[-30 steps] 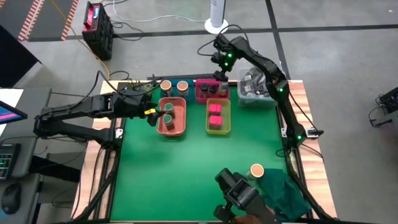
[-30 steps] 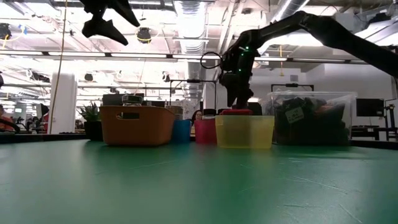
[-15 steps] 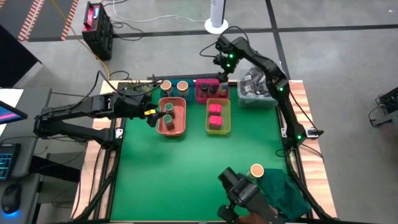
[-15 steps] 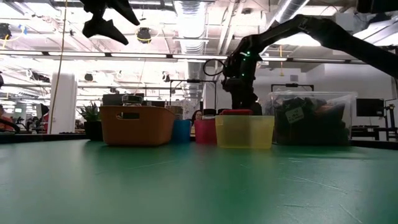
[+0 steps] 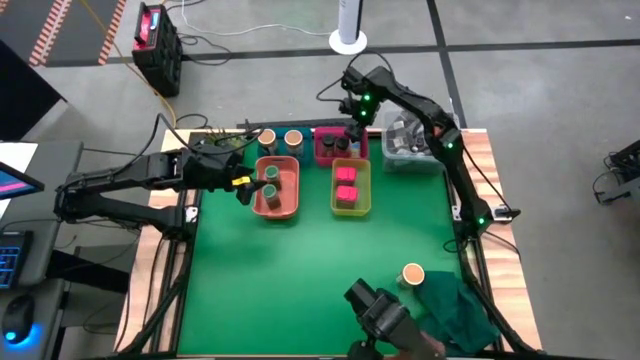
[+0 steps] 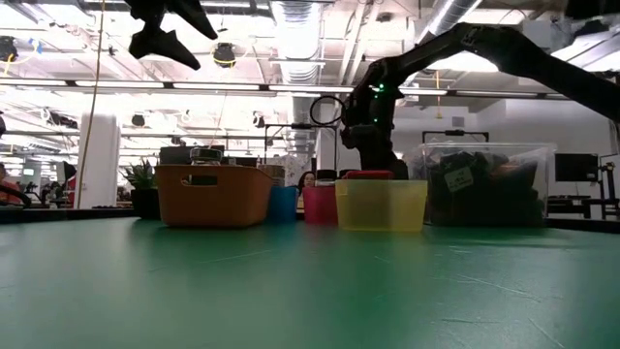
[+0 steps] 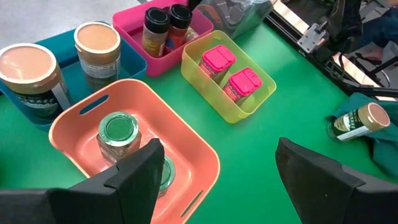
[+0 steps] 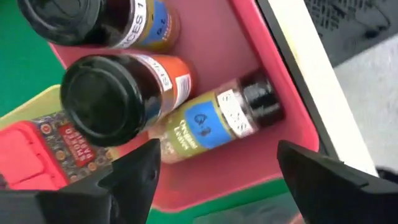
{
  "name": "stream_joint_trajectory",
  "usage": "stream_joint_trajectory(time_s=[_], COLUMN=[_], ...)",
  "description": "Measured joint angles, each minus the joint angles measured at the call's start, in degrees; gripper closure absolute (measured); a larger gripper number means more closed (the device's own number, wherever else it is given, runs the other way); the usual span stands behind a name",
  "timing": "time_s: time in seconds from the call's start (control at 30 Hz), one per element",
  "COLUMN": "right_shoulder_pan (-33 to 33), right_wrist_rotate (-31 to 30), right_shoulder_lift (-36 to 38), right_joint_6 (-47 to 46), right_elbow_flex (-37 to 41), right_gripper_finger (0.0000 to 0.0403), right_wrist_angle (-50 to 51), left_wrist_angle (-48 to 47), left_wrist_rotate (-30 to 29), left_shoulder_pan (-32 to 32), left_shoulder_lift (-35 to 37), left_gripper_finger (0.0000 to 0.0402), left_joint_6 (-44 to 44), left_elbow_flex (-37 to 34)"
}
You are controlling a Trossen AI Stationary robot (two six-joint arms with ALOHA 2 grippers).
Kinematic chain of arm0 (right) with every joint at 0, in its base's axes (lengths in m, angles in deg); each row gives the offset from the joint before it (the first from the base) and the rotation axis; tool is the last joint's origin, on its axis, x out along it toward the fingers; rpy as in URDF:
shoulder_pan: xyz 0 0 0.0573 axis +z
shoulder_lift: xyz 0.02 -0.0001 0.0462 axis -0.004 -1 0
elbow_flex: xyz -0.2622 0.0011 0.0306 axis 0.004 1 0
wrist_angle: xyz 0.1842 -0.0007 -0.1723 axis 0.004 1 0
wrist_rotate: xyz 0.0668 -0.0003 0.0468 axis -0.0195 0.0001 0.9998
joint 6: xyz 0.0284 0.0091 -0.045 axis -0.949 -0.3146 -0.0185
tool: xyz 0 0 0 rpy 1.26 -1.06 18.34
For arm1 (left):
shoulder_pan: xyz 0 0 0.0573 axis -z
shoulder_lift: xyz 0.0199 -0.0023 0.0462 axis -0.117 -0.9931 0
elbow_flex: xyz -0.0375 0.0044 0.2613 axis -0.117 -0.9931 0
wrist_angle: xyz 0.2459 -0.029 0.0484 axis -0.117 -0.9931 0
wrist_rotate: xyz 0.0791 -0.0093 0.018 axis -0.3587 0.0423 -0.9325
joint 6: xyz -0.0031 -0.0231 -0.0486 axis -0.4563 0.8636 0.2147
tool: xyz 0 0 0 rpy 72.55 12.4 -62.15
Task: Sort spices by type
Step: Put the black seasoning bottle into the red bin upright
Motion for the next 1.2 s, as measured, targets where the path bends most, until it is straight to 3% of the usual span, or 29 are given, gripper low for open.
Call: stream_joint_trajectory(time_s=[0.2, 0.43, 0.57, 1.2], right_shoulder_pan=[1.87, 2.53, 3.14, 4.43], right_wrist_rotate=[-3.33, -4.57, -8.30, -11.06], right_shoulder_lift=[0.13, 0.11, 0.11, 0.52], right_joint_6=[-13.05, -28.48, -32.68, -41.99], right_elbow_flex=[-0.98, -0.98, -0.34, 4.22], right_gripper_finger=[0.0074, 0.0081, 0.0084, 0.0084], right_wrist_angle=[1.60, -3.17, -5.53, -8.60], left_wrist_angle=[0.00, 0.00, -0.02, 0.00], left_wrist_rotate=[0.38, 0.47, 1.81, 3.41], left_shoulder_pan=[0.00, -0.02, -0.01, -0.01], left_shoulder_lift=[0.00, 0.00, 0.00, 0.00], left_gripper_finger=[0.0107, 0.0107, 0.0107, 0.0107], left_joint_6=[0.00, 0.00, 0.00, -0.67], left_elbow_flex=[0.00, 0.00, 0.00, 0.00])
